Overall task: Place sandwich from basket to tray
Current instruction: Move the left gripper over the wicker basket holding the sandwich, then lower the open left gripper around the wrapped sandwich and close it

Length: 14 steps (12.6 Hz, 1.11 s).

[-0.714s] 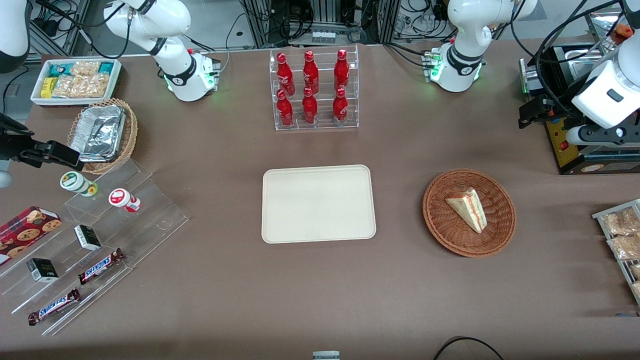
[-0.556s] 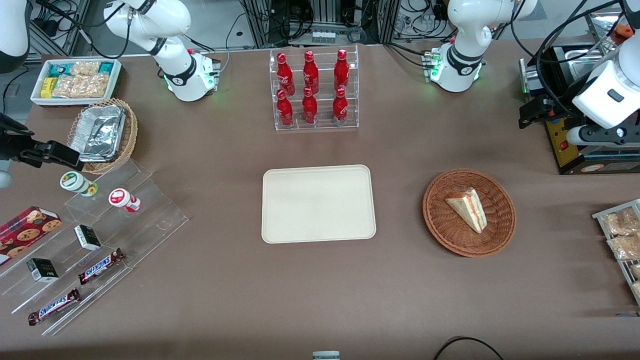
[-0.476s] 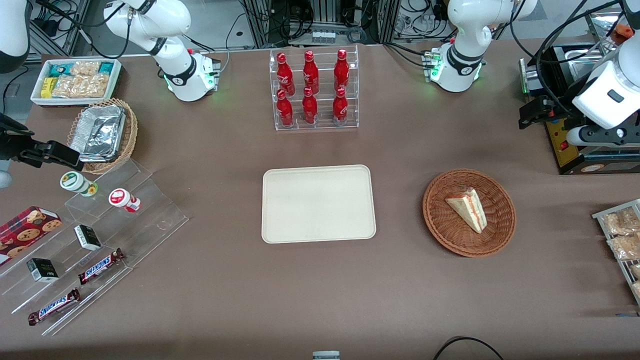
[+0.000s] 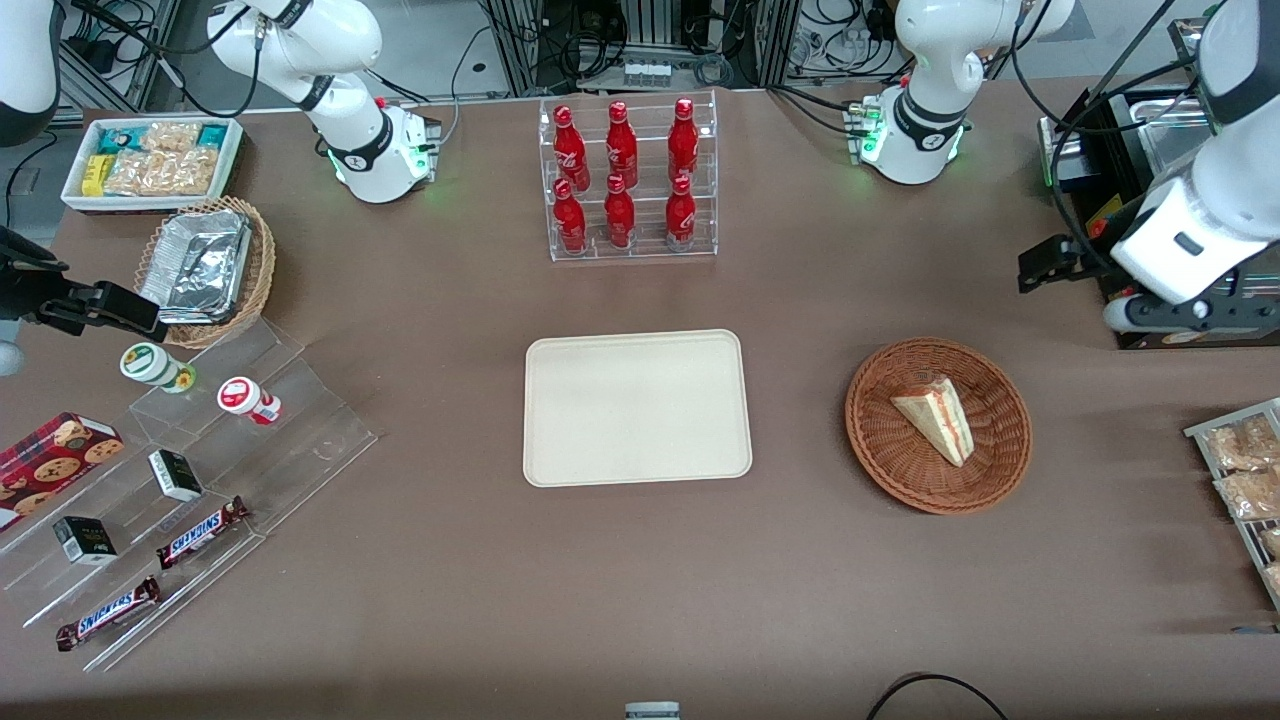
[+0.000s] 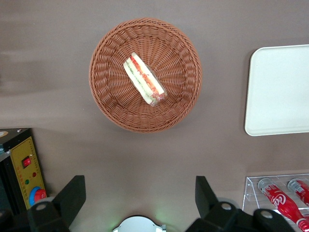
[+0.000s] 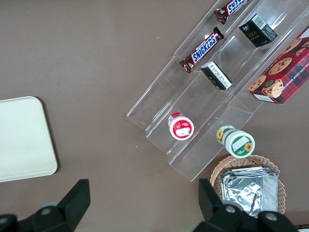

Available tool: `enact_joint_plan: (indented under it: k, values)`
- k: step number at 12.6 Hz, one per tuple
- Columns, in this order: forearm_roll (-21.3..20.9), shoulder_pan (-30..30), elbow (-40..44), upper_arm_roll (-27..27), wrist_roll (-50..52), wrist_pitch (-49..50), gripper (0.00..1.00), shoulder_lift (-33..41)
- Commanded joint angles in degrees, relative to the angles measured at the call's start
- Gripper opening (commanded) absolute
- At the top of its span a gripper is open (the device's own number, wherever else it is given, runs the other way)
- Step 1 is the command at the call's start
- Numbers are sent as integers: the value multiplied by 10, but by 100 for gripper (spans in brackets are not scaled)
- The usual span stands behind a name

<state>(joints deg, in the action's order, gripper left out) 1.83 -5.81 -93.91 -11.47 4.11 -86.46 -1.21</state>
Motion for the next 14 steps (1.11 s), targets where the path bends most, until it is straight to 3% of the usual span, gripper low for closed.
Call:
enact_joint_plan:
  k: [1, 8, 14]
  values:
    - [-3, 4, -78, -2, -7, -69, 100, 9]
    - [-6, 6, -252, -6, -8, -300, 100, 0]
    - [-15, 6, -314, -6, -6, -426, 100, -42]
